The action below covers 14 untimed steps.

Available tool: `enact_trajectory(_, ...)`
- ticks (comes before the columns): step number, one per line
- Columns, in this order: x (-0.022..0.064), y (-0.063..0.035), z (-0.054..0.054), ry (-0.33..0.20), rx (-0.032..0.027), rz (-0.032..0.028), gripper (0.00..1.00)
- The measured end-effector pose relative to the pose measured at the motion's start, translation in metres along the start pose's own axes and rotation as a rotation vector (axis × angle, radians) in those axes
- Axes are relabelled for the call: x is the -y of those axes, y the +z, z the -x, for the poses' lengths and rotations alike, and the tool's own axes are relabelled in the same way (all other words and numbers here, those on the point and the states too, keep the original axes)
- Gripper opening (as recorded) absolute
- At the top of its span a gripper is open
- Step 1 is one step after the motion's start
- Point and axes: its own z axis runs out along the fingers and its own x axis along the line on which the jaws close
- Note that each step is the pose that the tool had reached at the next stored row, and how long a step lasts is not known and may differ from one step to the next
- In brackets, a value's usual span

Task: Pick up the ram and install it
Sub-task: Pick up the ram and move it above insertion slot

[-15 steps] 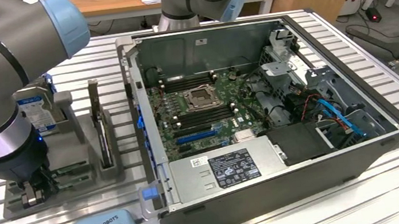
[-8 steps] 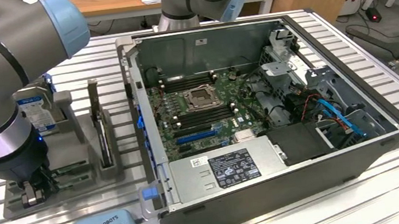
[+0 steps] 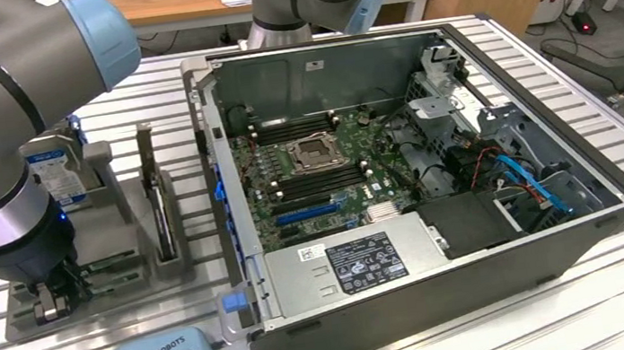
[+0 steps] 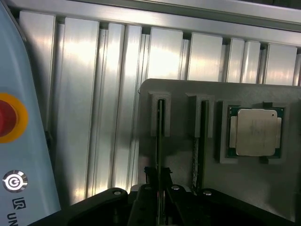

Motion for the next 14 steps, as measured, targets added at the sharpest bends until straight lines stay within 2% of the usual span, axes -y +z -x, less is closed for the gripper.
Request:
enact_trajectory(6, -0.0001, -0.001, 0.0, 0.0, 0.0002, 0.0001, 0.14)
enact_trajectory(14, -0.0001, -0.012, 0.001, 0.0, 0.0002, 0.0001, 0.14)
